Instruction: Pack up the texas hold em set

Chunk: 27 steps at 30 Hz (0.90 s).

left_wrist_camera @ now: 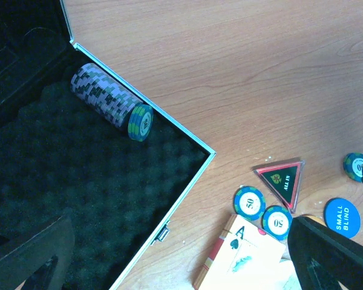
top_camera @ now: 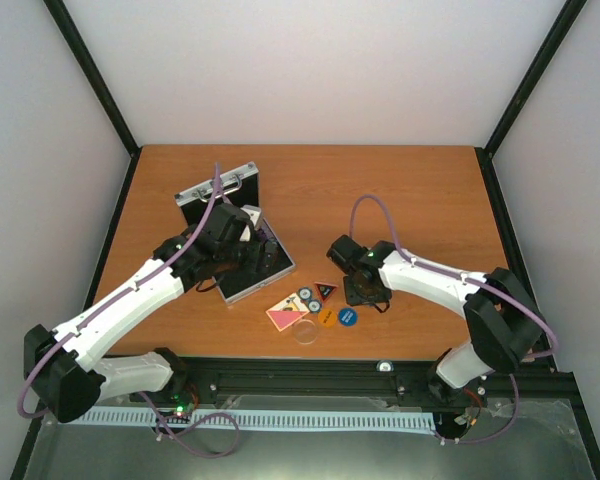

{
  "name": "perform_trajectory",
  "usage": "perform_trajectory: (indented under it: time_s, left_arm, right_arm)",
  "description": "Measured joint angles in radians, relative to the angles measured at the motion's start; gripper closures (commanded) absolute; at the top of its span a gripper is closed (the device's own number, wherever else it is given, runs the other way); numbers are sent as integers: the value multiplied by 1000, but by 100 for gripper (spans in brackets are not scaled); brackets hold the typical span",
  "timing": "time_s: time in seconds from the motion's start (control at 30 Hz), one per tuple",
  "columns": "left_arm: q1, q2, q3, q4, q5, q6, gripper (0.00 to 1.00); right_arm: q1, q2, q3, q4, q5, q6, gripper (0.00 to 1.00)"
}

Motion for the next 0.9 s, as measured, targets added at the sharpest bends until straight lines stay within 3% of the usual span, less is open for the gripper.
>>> perform_trajectory:
  time_s: [0.9]
  left_arm:
    - [0, -8, -19, 1, -2, -11, 0]
  right_arm:
    - [-105, 63, -76, 100, -64, -96, 57]
